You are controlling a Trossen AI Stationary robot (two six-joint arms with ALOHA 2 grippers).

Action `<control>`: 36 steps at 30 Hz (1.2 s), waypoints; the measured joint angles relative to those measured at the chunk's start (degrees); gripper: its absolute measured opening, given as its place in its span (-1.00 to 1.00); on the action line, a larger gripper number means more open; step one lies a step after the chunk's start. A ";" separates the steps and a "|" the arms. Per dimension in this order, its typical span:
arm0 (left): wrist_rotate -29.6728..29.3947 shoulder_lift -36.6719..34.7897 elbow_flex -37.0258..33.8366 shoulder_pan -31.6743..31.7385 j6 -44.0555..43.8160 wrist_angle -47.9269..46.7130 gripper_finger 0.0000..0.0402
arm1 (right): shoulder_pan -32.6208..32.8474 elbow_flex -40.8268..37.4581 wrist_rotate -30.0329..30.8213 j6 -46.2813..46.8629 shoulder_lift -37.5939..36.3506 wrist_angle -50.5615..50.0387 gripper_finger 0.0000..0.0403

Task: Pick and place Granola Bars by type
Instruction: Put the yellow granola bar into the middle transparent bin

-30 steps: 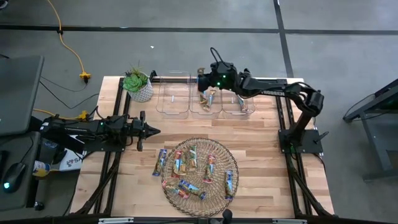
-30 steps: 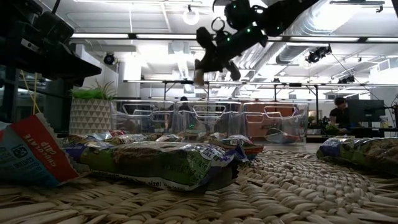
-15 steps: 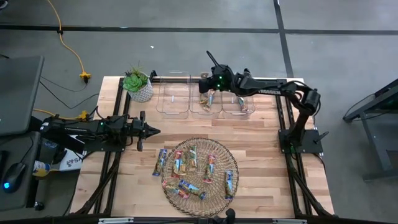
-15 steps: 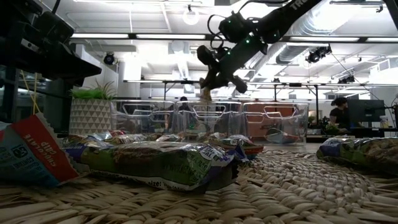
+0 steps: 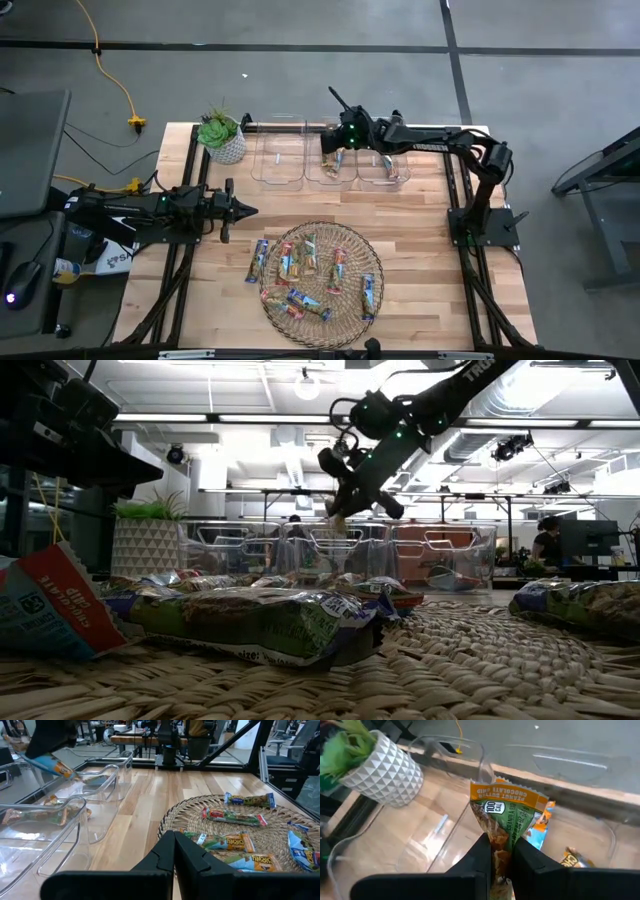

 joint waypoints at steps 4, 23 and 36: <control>-0.04 0.00 0.00 -0.02 -0.01 0.02 -0.99 | 0.17 0.00 -0.80 1.45 2.11 -1.32 -0.84; -0.04 -0.02 -0.02 -0.02 -0.02 0.00 -0.99 | 0.31 0.00 -2.07 4.90 5.98 -2.75 -0.84; -0.02 -0.01 -0.01 -0.02 0.01 0.00 -0.99 | 0.28 0.00 -2.14 4.87 5.95 -6.26 -0.53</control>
